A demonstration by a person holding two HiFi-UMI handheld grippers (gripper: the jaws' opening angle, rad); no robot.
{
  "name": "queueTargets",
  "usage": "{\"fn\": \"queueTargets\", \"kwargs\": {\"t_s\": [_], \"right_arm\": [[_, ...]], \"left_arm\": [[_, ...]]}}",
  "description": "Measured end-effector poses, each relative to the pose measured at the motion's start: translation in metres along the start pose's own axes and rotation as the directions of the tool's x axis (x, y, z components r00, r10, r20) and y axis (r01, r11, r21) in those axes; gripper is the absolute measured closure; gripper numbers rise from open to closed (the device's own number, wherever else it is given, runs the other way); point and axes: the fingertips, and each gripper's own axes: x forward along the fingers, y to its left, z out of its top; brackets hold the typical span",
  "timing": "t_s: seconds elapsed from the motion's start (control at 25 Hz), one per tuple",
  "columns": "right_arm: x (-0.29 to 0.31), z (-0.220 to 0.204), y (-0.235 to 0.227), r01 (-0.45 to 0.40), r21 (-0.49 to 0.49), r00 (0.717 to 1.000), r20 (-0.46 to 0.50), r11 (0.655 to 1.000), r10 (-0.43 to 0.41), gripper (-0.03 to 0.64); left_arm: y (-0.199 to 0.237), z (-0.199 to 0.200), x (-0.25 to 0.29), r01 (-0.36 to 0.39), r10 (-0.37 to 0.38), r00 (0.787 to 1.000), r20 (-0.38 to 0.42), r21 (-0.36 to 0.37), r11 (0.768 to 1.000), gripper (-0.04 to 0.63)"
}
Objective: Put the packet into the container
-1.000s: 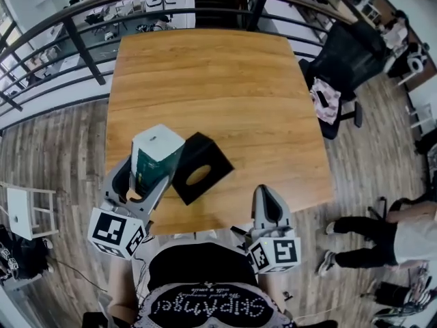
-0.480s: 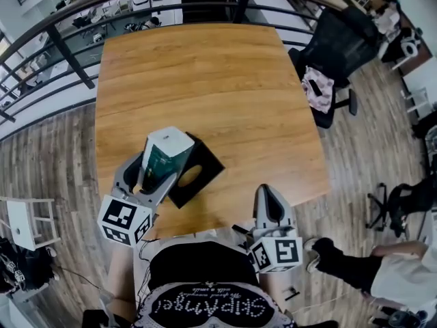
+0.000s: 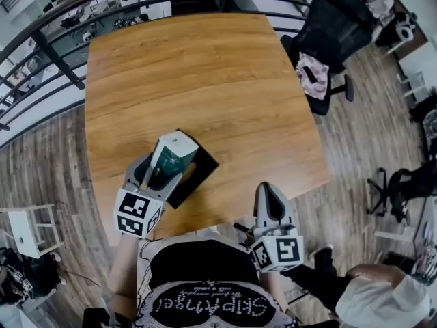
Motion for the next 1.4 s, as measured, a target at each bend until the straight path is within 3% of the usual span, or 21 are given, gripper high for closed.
{"fn": "queueTargets", "kwargs": {"t_s": [0.48, 1.0, 1.4], "right_arm": [[-0.001, -0.002, -0.009, 0.041, 0.012, 0.999, -0.007, 0.999, -0.041, 0.582], [-0.005, -0.002, -0.013, 0.056, 0.014, 0.998, -0.01, 0.998, -0.056, 0.583], [-0.006, -0.002, -0.016, 0.062, 0.017, 0.998, -0.017, 0.998, -0.061, 0.583]], "left_arm": [[-0.017, -0.04, 0.032, 0.051, -0.043, 0.988, -0.15, 0.054, 0.997, 0.229], [-0.023, -0.08, 0.055, 0.032, -0.01, 0.956, -0.294, 0.069, 0.997, 0.229], [-0.031, -0.103, 0.076, 0.046, -0.011, 0.918, -0.397, 0.079, 0.996, 0.229]]}}
